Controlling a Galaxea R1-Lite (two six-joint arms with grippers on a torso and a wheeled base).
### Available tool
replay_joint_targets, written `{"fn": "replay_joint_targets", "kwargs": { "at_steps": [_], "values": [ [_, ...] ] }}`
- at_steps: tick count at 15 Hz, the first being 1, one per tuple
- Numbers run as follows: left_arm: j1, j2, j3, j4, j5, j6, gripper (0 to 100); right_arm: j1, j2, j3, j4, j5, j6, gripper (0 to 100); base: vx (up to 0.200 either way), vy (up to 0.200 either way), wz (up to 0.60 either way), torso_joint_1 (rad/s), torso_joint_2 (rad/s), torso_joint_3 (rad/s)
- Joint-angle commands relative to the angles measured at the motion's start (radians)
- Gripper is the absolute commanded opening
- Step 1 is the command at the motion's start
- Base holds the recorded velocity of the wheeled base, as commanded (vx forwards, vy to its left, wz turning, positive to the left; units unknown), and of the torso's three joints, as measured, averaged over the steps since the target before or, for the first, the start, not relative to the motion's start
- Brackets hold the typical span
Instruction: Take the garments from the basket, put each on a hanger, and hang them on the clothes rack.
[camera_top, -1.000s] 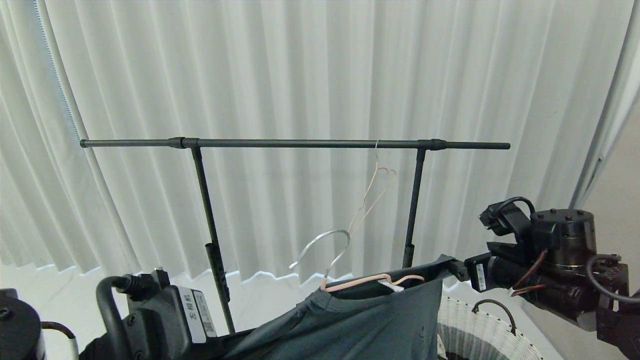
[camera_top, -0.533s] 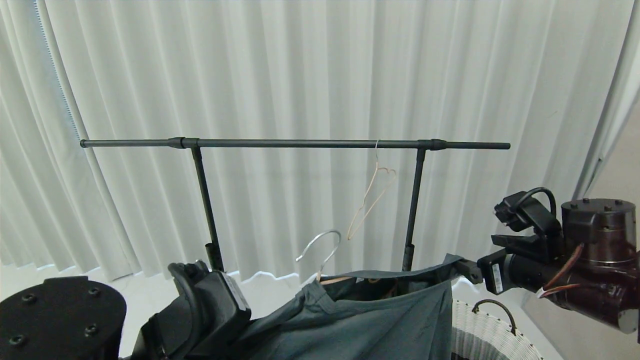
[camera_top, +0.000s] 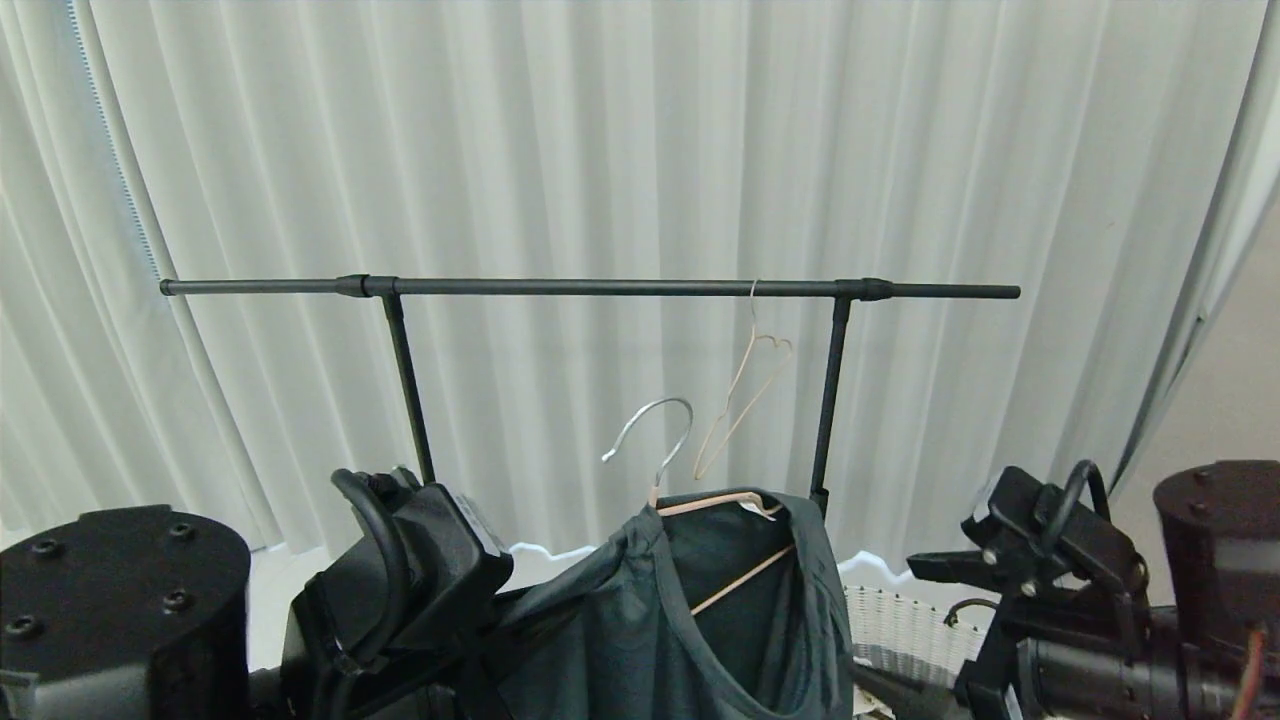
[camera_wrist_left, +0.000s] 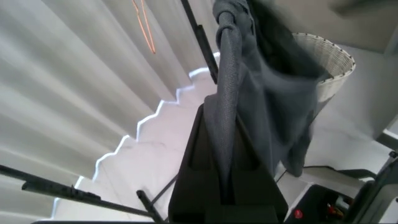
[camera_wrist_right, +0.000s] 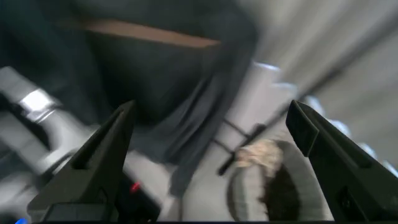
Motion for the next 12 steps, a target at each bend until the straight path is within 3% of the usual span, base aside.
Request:
{"fn": "replay_joint_targets", "kwargs": {
  "at_steps": [1,3,6,9,12],
  "values": [
    [0.001,0.004,0.001,-0.001,0.001,0.0,0,0.099,-0.093,-0.002,0.041,0.046,0.0,100,0.0,0.0,0.0,0.0,0.0,0.0],
    [-0.002,0.003,0.001,-0.001,-0.015,0.0,0,0.105,-0.124,-0.005,0.091,0.067,-0.028,100,0.0,0.0,0.0,0.0,0.0,0.0],
    [-0.002,-0.005,0.021,-0.001,-0.154,0.009,0,0.018,-0.107,-0.028,0.111,0.09,-0.152,100,0.0,0.0,0.0,0.0,0.0,0.0],
    [-0.017,-0.005,0.027,-0.001,-0.216,0.011,0,-0.019,-0.047,-0.101,0.124,0.204,-0.284,100,0.0,0.0,0.0,0.0,0.0,0.0],
    [-0.075,-0.011,0.027,-0.001,-0.226,0.011,0,-0.019,0.06,-0.175,0.122,0.317,-0.41,100,0.0,0.0,0.0,0.0,0.0,0.0]
  ]
}}
